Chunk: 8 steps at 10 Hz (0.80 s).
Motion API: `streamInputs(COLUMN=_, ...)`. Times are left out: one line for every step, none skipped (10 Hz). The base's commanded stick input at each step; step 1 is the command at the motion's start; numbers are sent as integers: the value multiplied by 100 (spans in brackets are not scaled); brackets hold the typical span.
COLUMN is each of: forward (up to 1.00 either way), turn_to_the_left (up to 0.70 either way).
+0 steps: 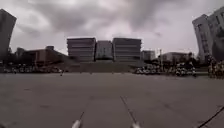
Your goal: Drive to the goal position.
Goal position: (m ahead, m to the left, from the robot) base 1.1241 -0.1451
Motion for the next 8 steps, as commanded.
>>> streamInputs(forward=100, turn_to_the_left=0)
streamInputs(forward=100, turn_to_the_left=0)
streamInputs(forward=100, turn_to_the_left=-5)
streamInputs(forward=100, turn_to_the_left=-29)
streamInputs(forward=100, turn_to_the_left=-36)
streamInputs(forward=100, turn_to_the_left=-19)
streamInputs(forward=100, turn_to_the_left=0)
streamInputs(forward=100, turn_to_the_left=0)
